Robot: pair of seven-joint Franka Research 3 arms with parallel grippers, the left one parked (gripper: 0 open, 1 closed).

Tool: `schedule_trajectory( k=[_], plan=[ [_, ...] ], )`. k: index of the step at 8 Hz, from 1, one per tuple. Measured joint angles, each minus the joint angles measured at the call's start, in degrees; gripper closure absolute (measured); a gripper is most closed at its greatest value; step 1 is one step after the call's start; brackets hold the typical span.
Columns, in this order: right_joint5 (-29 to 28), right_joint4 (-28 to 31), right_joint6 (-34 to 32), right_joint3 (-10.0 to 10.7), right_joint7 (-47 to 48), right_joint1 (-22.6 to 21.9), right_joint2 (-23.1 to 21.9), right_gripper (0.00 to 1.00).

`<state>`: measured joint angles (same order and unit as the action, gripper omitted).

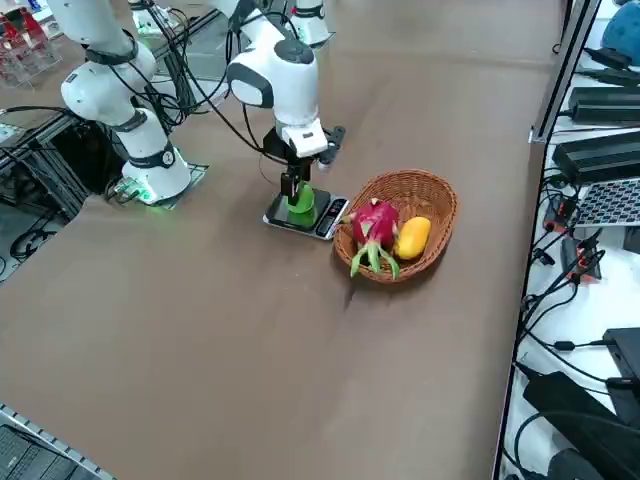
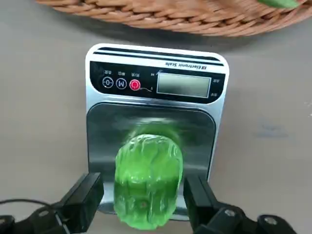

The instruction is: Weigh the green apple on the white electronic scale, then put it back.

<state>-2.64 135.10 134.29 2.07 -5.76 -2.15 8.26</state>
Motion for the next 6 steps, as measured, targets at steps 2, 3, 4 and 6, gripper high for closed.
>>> schedule_trajectory(
  k=[2, 3, 4, 6],
  plan=[
    [0.00, 0.01, 0.56, 0.00, -0.17, 0.00, 1.21, 0.00],
    [0.00, 0.01, 1.03, 0.00, -0.20, 0.00, 1.64, 0.01],
    [0.00, 0.01, 1.59, 0.00, -0.24, 0.00, 2.01, 0.02],
    [0.00, 0.01, 2.39, 0.00, -0.27, 0.00, 2.75, 0.09]
  ],
)
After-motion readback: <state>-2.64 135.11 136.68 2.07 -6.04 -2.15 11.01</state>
